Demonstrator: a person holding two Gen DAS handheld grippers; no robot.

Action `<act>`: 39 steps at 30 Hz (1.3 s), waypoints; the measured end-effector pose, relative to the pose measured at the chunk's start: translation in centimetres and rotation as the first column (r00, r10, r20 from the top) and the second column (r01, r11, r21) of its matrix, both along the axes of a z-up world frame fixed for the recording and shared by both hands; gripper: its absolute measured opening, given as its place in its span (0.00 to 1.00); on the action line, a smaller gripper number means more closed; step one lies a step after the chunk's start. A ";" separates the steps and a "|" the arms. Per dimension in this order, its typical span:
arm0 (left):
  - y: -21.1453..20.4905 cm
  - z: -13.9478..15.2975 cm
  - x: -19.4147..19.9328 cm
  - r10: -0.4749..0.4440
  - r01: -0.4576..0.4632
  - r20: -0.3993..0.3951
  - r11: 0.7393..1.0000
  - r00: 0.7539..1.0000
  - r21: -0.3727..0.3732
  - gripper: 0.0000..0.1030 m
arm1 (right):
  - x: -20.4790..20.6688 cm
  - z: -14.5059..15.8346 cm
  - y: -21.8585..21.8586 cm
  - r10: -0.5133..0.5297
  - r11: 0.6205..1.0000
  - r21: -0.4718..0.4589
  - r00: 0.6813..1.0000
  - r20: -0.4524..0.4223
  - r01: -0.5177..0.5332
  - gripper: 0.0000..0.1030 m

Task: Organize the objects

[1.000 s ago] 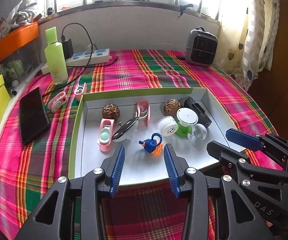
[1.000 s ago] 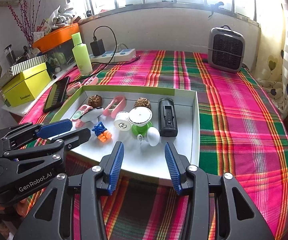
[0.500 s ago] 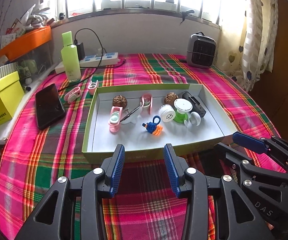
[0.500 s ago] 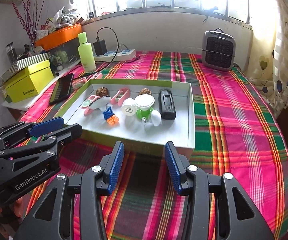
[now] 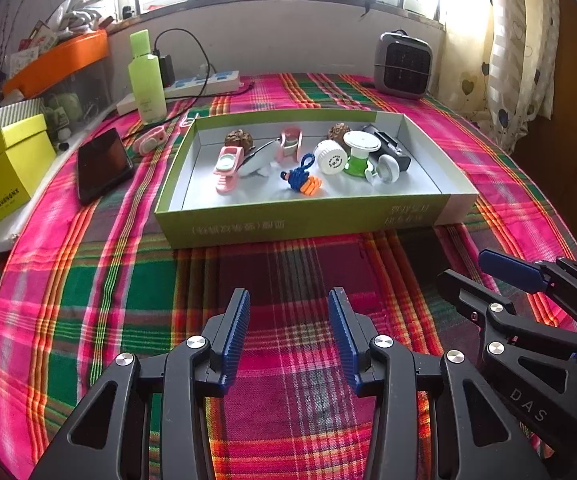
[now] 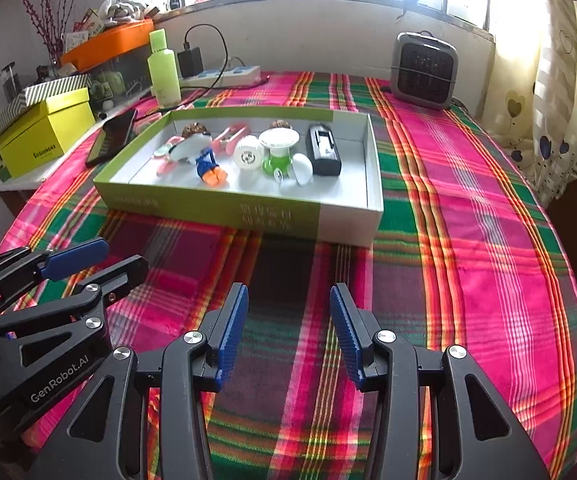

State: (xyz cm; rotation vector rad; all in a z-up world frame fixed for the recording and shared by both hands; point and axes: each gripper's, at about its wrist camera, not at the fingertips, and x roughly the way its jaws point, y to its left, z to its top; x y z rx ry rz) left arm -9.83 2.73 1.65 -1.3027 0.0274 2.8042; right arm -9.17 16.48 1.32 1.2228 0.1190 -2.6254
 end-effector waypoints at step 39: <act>0.2 -1.2 0.5 0.025 -0.025 0.012 1.000 1.000 -0.011 0.50 | 0.6 -1.0 0.6 -0.041 0.999 0.032 0.999 0.027 0.040 0.58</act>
